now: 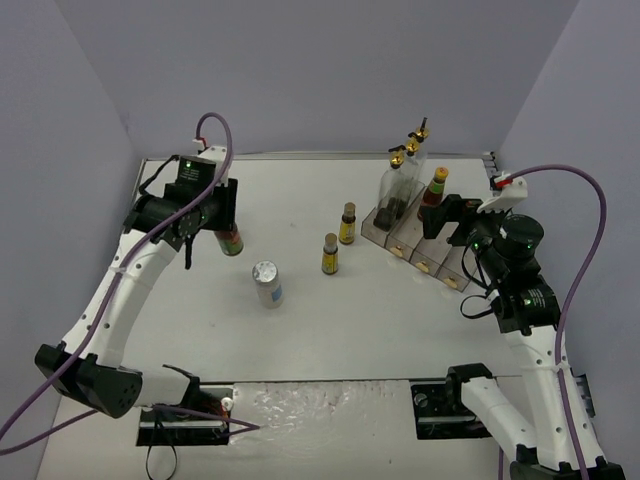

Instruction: Organize the condiment bottles

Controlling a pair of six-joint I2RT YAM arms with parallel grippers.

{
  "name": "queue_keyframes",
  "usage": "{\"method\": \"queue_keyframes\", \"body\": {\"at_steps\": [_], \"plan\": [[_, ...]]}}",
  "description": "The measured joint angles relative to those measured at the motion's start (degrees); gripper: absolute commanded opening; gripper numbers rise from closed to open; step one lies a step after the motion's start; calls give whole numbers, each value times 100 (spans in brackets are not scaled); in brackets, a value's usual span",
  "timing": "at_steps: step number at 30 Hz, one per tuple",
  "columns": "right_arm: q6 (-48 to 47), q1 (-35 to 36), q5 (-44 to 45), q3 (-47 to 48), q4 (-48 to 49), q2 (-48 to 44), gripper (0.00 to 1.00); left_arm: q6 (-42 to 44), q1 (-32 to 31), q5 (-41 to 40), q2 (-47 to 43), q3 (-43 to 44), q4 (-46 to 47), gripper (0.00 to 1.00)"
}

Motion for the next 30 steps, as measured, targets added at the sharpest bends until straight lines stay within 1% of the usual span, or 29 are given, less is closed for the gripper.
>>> {"method": "queue_keyframes", "body": {"at_steps": [2, 8, 11, 16, 19, 22, 30], "plan": [[-20, 3, -50, 0, -46, -1, 100, 72, -260, 3, 214, 269, -66, 0], [-138, 31, -171, 0, -111, -3, 100, 121, -1382, -155, 864, 1196, -163, 0], [-170, 31, -200, 0, -158, -8, 100, 12, -1808, -191, 1013, 1297, -158, 0], [-211, 31, -221, 0, -234, -34, 100, -227, -2266, -353, 1154, 1297, -240, 0], [-248, 31, -230, 0, -254, -53, 100, -405, -2503, -464, 1203, 1234, -252, 0], [-286, 31, -257, 0, -276, -66, 100, -589, -2727, -524, 1197, 968, -95, 0], [-420, 81, -368, 0, -285, -66, 100, -1007, -3281, -617, 1227, -94, 519, 0]]}}
